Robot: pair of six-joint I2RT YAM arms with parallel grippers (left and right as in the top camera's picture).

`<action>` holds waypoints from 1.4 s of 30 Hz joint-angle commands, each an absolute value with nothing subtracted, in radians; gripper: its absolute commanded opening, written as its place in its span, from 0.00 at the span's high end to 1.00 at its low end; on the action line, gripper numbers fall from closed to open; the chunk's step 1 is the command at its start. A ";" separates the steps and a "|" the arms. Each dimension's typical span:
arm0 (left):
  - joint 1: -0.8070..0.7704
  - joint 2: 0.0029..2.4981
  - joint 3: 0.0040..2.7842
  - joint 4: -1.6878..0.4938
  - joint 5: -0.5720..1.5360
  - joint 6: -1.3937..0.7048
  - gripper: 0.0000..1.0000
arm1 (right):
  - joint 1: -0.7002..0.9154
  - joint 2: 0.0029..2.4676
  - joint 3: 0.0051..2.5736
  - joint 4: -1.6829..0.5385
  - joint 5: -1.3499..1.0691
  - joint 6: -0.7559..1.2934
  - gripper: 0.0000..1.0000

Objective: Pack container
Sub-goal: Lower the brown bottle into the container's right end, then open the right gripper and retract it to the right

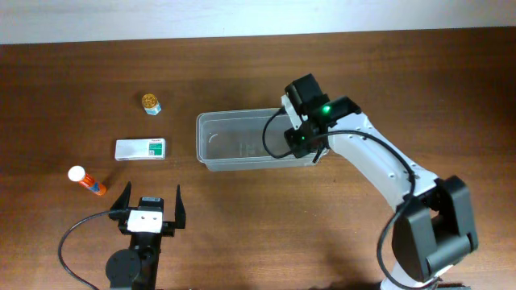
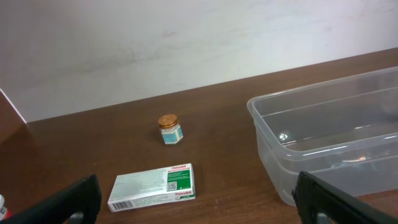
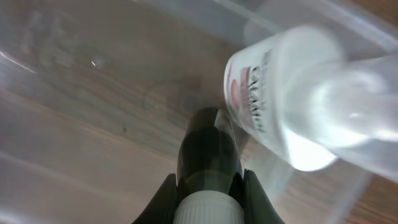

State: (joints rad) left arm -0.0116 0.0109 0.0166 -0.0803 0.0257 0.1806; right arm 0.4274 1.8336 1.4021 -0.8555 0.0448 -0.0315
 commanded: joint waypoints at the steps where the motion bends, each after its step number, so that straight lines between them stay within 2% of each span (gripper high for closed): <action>1: -0.006 0.006 0.009 -0.080 0.022 0.197 0.01 | 0.435 1.842 1.378 -0.823 0.056 -0.044 0.95; 5: -0.006 0.006 0.009 -0.079 0.022 0.197 0.01 | 0.434 1.842 1.378 -0.809 0.052 -0.044 0.94; 6: -0.006 0.006 0.009 -0.079 0.022 0.197 0.01 | 0.434 1.842 1.378 -0.807 0.048 -0.044 0.90; 8: -0.006 0.006 0.009 -0.080 0.022 0.197 0.01 | 0.434 1.842 1.378 -0.803 0.036 -0.044 0.64; 12: -0.006 0.006 0.009 -0.080 0.022 0.197 0.01 | 0.434 1.842 1.378 -0.805 0.035 -0.044 0.51; 21: -0.006 0.006 0.009 -0.079 0.022 0.197 0.01 | 0.430 1.817 1.395 -0.864 0.035 -0.018 0.43; 33: -0.006 0.006 0.009 -0.080 0.022 0.197 0.01 | 0.406 1.560 1.587 -1.173 0.042 0.081 0.34; 38: -0.006 0.006 0.009 -0.080 0.022 0.197 0.01 | 0.290 1.404 1.621 -1.201 0.042 0.146 0.22; 42: -0.006 0.006 0.009 -0.080 0.022 0.197 0.01 | 0.108 1.290 1.621 -1.221 0.037 0.174 0.14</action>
